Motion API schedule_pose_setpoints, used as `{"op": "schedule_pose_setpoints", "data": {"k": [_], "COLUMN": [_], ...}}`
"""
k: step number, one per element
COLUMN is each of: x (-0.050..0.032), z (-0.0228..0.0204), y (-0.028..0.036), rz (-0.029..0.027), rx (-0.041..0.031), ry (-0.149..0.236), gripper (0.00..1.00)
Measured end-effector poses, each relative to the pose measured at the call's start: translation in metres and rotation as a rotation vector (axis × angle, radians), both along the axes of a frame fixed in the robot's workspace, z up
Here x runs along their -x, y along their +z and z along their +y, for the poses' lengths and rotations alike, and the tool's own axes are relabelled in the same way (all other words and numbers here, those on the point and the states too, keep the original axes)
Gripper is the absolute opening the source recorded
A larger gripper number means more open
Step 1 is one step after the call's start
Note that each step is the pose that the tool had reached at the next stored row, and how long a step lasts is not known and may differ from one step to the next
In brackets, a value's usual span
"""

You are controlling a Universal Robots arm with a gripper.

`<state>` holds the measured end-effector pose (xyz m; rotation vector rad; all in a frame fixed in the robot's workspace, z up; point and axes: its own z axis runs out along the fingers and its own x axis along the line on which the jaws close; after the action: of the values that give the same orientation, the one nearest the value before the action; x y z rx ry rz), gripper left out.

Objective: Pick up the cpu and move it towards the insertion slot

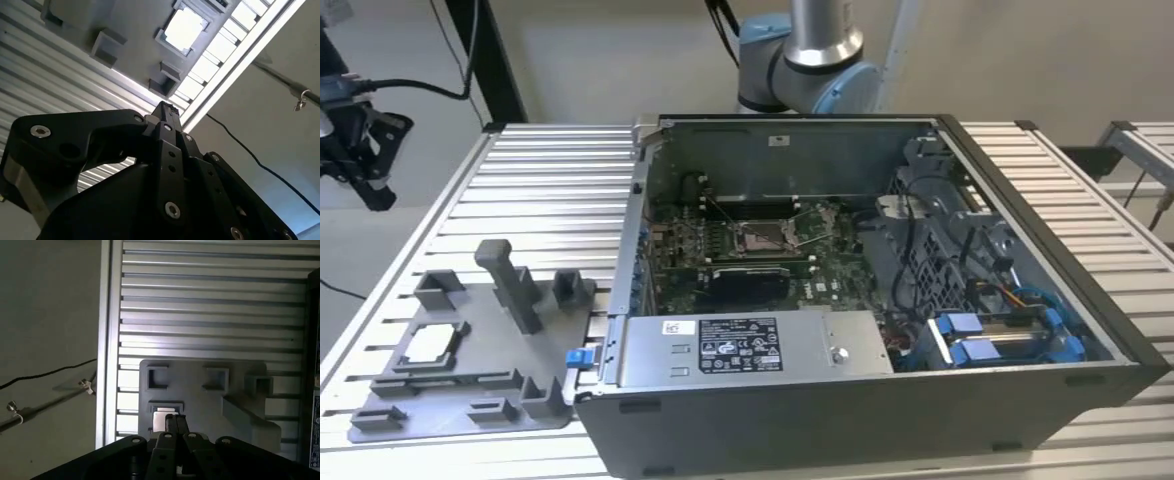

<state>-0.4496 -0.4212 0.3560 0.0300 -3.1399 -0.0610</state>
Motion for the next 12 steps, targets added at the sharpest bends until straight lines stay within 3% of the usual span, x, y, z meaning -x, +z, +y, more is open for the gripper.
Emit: {"op": "schedule_pose_setpoints", "data": {"k": [3, 12], "x": [0.0037, 0.0037], "z": [-0.0067, -0.025], "y": [0.0, 0.0], "rz": [-0.0001, 0.0], "rx": [-0.0001, 0.0], "ry": [0.0, 0.0], "gripper": [0.0, 0.0]}}
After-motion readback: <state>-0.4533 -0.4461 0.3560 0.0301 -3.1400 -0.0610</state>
